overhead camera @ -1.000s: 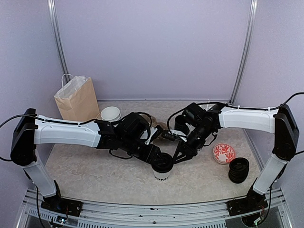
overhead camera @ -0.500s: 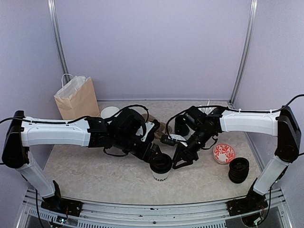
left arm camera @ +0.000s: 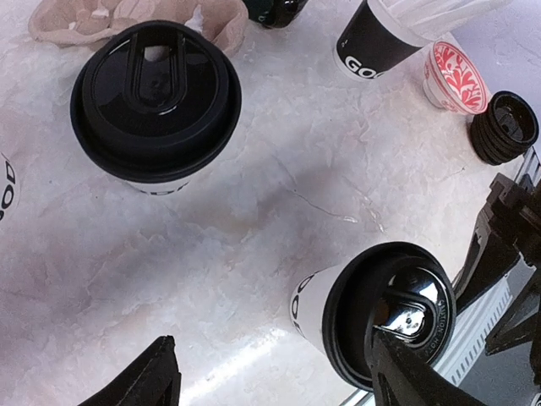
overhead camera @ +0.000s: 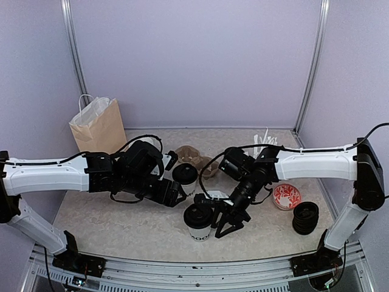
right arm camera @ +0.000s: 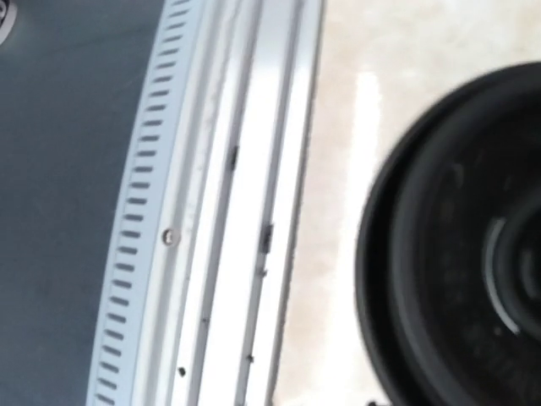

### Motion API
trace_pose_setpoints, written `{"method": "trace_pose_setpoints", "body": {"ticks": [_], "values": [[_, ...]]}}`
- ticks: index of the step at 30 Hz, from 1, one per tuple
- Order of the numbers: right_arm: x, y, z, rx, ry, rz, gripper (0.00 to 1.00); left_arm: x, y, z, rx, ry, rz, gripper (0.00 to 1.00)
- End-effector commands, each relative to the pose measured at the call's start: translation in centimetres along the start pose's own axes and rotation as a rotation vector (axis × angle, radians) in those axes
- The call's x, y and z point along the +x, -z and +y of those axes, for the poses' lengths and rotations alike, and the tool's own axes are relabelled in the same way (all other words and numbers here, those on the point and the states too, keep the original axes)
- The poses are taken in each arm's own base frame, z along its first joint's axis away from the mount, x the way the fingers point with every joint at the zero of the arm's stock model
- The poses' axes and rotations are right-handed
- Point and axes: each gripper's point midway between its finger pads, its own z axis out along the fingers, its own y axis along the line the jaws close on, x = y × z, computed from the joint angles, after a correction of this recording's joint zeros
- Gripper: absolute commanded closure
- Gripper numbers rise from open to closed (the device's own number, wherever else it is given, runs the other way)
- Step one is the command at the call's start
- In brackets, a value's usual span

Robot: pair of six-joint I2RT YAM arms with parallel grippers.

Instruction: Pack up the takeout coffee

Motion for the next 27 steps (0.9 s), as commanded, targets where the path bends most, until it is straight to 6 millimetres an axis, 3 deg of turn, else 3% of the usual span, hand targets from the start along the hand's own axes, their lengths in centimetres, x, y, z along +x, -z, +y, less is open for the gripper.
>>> {"method": "trace_pose_setpoints", "body": {"ticks": [1,8,11,15,17,21,27], "values": [[2.2,-0.6,0.3,-0.007,-0.017,0.074,0.53,0.8,0.5,0.4,0.006,0.064,0.007,0.25],[4.0,1.4,-0.8,0.090,-0.061,0.094,0.57,2.2,0.1,-0.5,0.087,0.093,0.036,0.37],[3.4,2.5,-2.2,0.120,-0.110,0.051,0.58,2.7,-0.2,-0.7,0.103,0.100,0.049,0.42],[1.5,2.9,-3.2,0.104,-0.140,0.009,0.51,2.1,-0.4,-1.0,0.122,0.095,0.023,0.42],[0.9,2.7,-3.6,0.090,-0.154,0.002,0.44,1.6,-0.5,-1.2,0.122,0.085,0.013,0.42],[0.3,2.7,-4.1,0.090,-0.161,0.001,0.16,0.5,-1.2,-1.9,0.131,0.055,-0.002,0.42],[-0.8,3.2,-5.2,0.139,-0.159,0.005,0.01,-0.4,-2.3,-3.4,0.190,0.032,-0.013,0.37]]}}
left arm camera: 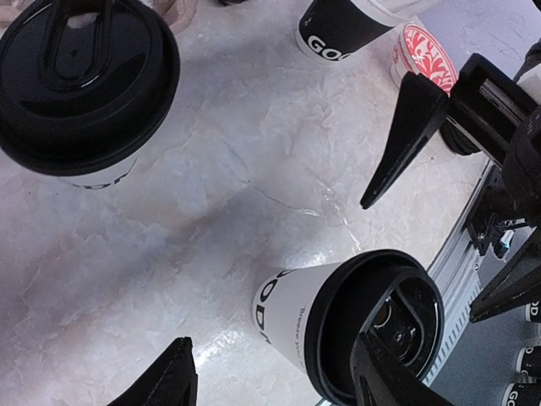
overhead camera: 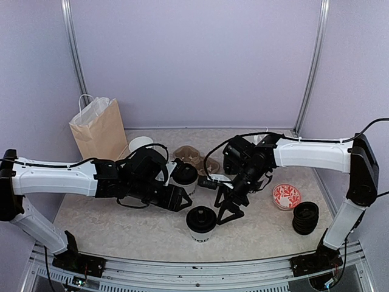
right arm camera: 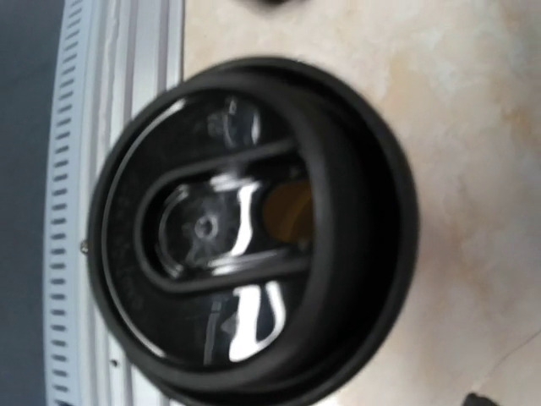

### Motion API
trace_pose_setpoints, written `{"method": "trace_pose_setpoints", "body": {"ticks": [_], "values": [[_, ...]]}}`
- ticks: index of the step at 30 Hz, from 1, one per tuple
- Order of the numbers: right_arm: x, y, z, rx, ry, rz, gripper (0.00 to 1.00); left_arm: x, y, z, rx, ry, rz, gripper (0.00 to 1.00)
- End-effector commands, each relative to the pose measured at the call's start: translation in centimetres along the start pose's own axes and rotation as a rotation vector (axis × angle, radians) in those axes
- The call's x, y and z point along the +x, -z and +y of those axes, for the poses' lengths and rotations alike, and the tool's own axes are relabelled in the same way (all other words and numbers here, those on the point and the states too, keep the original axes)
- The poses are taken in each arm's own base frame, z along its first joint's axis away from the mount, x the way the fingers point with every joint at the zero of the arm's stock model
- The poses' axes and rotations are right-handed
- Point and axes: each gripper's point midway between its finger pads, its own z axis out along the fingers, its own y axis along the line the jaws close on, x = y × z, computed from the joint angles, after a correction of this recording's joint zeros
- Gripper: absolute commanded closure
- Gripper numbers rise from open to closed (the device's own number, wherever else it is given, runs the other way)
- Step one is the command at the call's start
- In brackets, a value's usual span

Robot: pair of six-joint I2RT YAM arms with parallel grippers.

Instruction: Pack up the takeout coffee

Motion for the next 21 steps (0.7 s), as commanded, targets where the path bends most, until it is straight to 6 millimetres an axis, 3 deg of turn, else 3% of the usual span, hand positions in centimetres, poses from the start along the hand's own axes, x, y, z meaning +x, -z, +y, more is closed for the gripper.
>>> {"method": "trace_pose_setpoints", "body": {"ticks": [1,12,21], "values": [[-1.2,0.3,-0.8,0.039,-0.006,0.002,0.01,-2.0,-0.6,-2.2,0.083,-0.032,-0.043,0.37],[-1.0,-1.2,-1.4,0.067,0.005,0.036,0.01,0.5,-2.5,-1.9,0.119,0.000,0.017,0.43],[0.5,-2.9,-4.1,0.157,-0.041,0.092,0.01,3.9,-3.5,0.3,0.071,0.036,0.090,0.51]]}}
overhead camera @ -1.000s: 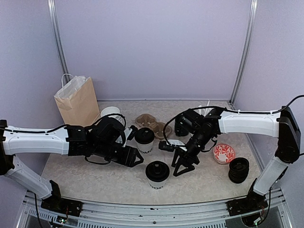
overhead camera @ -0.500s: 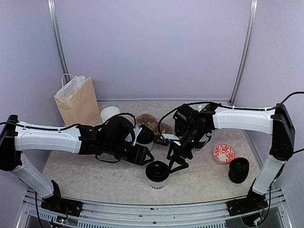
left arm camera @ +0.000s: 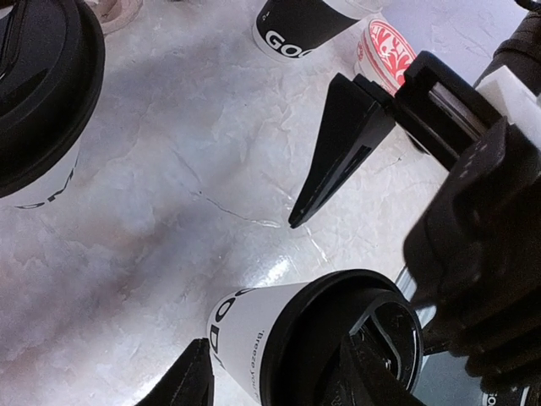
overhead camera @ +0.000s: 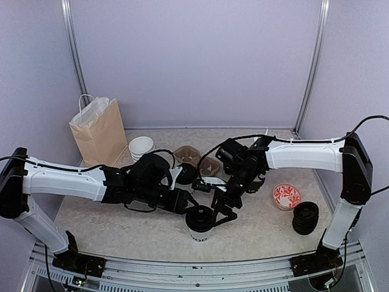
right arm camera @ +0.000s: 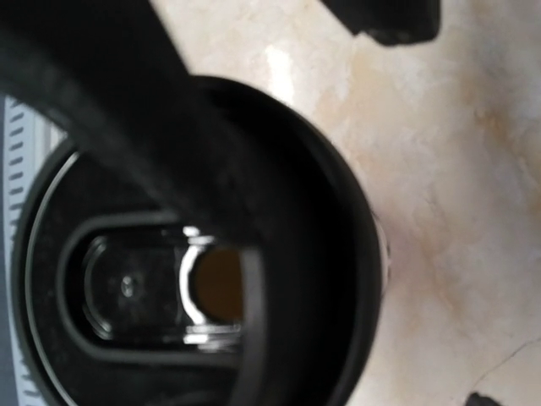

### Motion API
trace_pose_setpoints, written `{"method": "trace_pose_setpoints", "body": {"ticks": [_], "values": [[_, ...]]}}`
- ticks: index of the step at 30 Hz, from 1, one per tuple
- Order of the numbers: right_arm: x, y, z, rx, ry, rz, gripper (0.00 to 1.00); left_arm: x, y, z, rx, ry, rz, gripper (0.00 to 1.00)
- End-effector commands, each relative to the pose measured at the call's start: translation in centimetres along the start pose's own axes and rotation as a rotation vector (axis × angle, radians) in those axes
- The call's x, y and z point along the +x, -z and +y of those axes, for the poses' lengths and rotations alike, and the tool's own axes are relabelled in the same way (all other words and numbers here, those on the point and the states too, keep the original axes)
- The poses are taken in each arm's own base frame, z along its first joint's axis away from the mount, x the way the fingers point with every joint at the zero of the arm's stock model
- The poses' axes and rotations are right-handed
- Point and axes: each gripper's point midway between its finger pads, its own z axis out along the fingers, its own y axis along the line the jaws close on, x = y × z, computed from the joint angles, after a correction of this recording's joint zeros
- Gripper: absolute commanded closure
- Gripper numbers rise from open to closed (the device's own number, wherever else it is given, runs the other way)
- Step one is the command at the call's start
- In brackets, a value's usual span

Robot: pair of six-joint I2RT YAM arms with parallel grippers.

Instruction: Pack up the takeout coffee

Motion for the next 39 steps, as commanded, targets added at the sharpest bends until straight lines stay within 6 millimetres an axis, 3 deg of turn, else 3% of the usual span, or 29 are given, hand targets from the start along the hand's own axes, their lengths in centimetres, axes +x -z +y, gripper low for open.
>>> {"method": "trace_pose_setpoints", "body": {"ticks": [1,11,20,25,31,36,39], "values": [[1.1,-1.7,-2.8,0.107,-0.025,0.054,0.01,3.6,-0.5,2.3,-0.061,0.029,0.094,0.53],[2.9,-2.4,-6.2,0.262,-0.059,0.125,0.01,5.1,-0.5,3.5,-0.096,0.049,0.127,0.59],[0.4,0.0,-4.4,0.239,0.031,0.049,0.01,3.5,0.1,2.5,-0.083,0.019,0.083,0.58],[-1.3,2.0,-2.1,0.189,0.098,-0.025,0.01,-0.2,1.4,0.8,-0.118,-0.082,-0.028,0.38],[-2.0,4.4,-0.9,0.200,0.170,-0.066,0.01,-5.2,4.7,-1.7,-0.170,-0.230,-0.183,0.26],[-3.3,7.1,1.1,0.219,0.324,-0.142,0.01,-9.5,9.3,-2.0,-0.293,-0.337,-0.296,0.19],[-4.6,8.8,2.4,0.237,0.440,-0.206,0.01,-13.0,13.0,-2.3,-0.379,-0.396,-0.408,0.05]]}}
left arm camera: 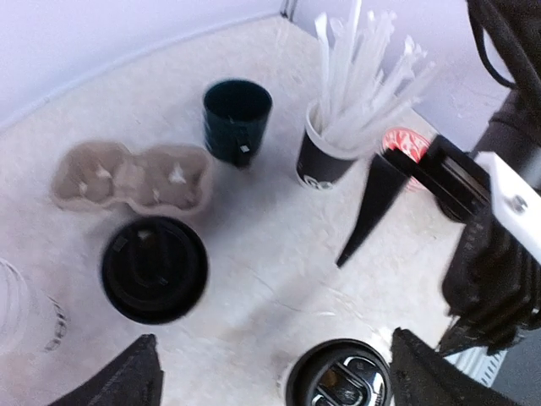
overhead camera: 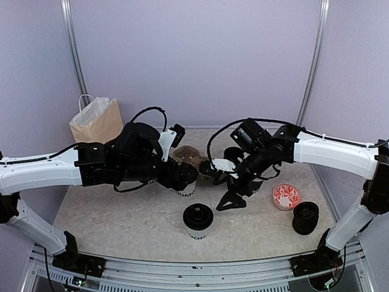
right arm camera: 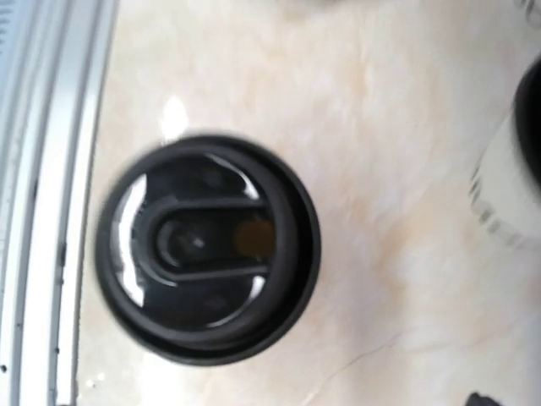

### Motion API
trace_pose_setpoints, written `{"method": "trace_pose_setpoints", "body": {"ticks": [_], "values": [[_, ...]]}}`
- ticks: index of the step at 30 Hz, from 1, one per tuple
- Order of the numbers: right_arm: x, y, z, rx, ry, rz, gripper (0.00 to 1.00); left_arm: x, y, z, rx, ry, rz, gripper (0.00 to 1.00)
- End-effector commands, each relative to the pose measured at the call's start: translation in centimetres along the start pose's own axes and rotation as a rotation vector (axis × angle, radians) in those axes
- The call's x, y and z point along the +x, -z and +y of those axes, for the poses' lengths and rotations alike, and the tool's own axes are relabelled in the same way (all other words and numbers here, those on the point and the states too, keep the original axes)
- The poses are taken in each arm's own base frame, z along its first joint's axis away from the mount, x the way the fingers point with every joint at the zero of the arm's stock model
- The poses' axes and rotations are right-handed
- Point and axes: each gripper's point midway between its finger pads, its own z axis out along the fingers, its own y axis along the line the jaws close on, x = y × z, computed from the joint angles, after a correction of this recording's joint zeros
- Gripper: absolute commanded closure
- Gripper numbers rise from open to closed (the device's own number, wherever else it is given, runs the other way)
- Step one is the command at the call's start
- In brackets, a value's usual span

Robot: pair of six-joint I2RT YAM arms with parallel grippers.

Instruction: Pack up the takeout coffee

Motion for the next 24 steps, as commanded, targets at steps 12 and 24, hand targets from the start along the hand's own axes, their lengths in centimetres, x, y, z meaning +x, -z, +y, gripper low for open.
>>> {"method": "trace_pose_setpoints", "body": {"ticks": [12,24], "values": [[-4.1,0.2,2.3,-0.087,0.331,-0.037,0.16,-14.6,10.4,10.2,-0.447,-0.183,-0.461,0.01],[-2.3,-4.3,3.2,-0.109,0.358,0.122,0.09,-11.9,13.7,13.8,-0.433,-0.146,-0.585,0.04]]}}
